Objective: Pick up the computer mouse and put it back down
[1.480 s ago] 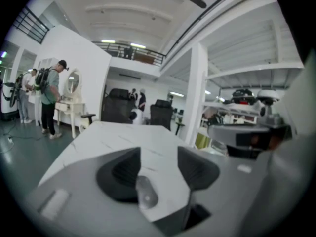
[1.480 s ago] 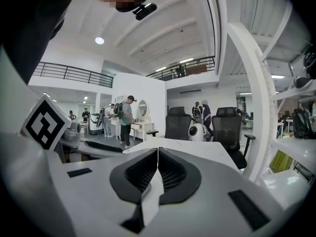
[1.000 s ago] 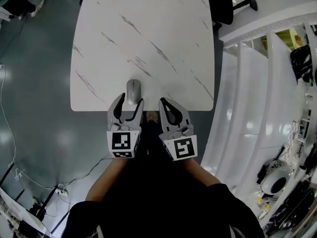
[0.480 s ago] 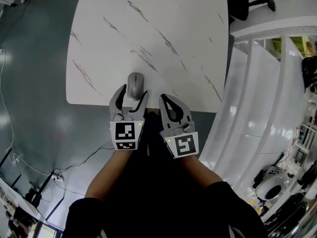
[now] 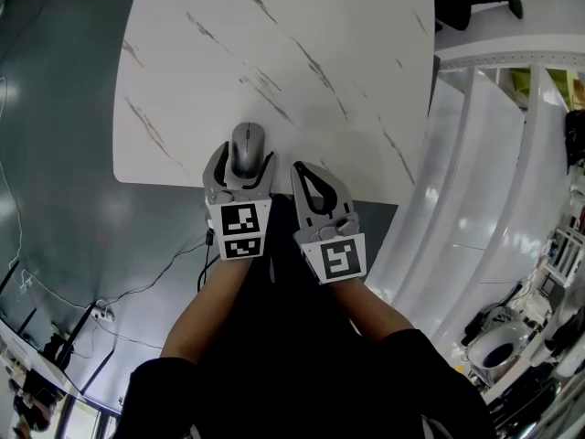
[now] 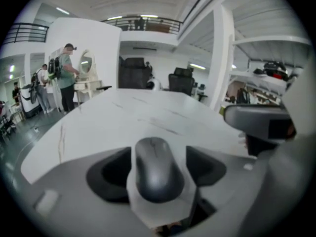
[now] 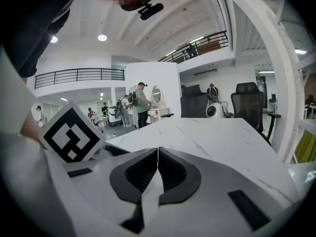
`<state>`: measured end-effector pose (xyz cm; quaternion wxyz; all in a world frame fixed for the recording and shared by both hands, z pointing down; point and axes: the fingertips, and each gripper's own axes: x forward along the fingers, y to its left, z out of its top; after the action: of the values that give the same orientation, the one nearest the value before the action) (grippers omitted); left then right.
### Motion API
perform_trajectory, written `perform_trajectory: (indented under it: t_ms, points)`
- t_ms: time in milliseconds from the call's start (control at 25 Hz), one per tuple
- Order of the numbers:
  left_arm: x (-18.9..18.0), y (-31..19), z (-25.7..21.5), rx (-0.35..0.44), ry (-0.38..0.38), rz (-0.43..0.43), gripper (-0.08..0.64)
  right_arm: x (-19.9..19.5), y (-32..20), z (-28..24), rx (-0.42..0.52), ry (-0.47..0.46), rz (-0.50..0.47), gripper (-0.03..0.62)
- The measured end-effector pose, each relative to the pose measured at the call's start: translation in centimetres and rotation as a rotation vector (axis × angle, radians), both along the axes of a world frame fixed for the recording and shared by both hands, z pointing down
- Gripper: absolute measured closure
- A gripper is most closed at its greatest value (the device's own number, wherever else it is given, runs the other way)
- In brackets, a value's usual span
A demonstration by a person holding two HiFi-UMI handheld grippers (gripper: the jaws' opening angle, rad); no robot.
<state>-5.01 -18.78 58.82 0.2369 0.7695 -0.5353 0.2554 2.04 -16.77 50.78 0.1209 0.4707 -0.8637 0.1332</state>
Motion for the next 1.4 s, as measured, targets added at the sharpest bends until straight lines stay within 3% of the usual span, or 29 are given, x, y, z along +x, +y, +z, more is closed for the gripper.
perform_trajectory:
  t_ms: [360, 600, 920, 1120, 1400]
  points:
    - [-0.3, -0.5, 2.0, -0.096, -0.021, -0.056, 0.213, 0.5, -0.5, 0.7, -0.018, -0.007, 0.005, 0.574]
    - [-0.5, -0.7, 2.2, -0.111, -0.059, -0.084, 0.236, 0.7, -1.0, 0.6, -0.014, 0.000, 0.011, 0.574]
    - [-0.8, -0.5, 2.2, -0.117, -0.035, -0.057, 0.262, 0.7, -0.9, -1.0, 0.024, 0.009, 0.020, 0.574]
    - [-0.7, -0.6, 0.9, -0.078, -0.033, -0.036, 0.264, 1.0, -0.4, -2.4, 0.050, 0.020, 0.032, 0.574]
    - [-0.3, -0.4, -4.1, 0.035, 0.009, -0.023, 0.264, 2.7, 0.5, -4.1, 0.068, 0.060, 0.096, 0.574]
